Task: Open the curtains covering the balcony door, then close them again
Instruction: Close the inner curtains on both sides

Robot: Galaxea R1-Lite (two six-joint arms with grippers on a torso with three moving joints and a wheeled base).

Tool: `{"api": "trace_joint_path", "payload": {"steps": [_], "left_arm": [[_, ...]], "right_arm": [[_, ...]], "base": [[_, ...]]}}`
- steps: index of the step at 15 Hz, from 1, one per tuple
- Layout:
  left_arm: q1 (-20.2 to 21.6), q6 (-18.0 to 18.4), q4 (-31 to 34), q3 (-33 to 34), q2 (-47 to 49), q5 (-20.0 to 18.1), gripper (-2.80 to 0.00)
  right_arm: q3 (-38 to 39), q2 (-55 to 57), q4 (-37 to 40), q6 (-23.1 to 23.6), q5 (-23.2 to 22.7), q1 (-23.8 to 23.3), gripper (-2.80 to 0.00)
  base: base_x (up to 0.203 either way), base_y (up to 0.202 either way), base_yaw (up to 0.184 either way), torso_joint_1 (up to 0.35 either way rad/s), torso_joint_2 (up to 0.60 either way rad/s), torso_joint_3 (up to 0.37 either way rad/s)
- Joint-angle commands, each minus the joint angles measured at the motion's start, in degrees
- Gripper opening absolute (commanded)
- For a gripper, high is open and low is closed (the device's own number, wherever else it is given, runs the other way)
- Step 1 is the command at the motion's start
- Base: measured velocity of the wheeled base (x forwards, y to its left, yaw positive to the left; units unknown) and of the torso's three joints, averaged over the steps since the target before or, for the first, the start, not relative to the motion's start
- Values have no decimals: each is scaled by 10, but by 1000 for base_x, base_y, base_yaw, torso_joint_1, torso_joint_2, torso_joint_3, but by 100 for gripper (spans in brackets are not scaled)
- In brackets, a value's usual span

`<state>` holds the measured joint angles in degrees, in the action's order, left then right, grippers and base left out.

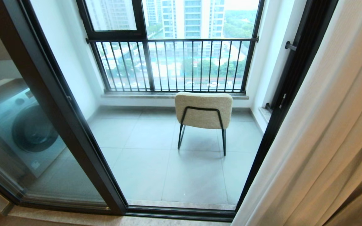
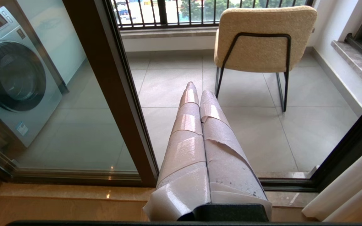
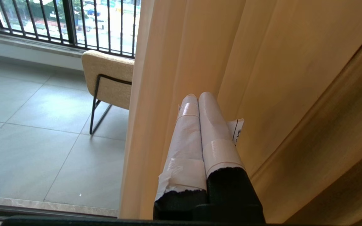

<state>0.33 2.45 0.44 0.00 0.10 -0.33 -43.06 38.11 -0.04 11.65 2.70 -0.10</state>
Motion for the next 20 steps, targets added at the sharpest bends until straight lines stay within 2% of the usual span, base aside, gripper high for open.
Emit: {"api": "trace_joint_path", "payload": {"steps": [1,4,6,10,20], "left_arm": [[0,0,0,0,1,0,-280],[0,0,0,0,1,0,-280],[0,0,0,0,1,0,-280],[0,0,0,0,1,0,-280],[0,0,0,0,1,0,-280]], "right_arm": [[-2,44,-13,1,1,-12,-280],[-3,91,-47,2,1,-66,-280],[-3,114,-54,1,0,-82,-280],[1,161,-100,0,-1,-92,-280],[11,204,-144,-1,-3,-97,-280]], "base": [[0,0,0,0,0,0],[0,0,0,0,0,0],[0,0,0,0,0,0],[0,0,0,0,0,0],[0,0,0,0,0,0]]}}
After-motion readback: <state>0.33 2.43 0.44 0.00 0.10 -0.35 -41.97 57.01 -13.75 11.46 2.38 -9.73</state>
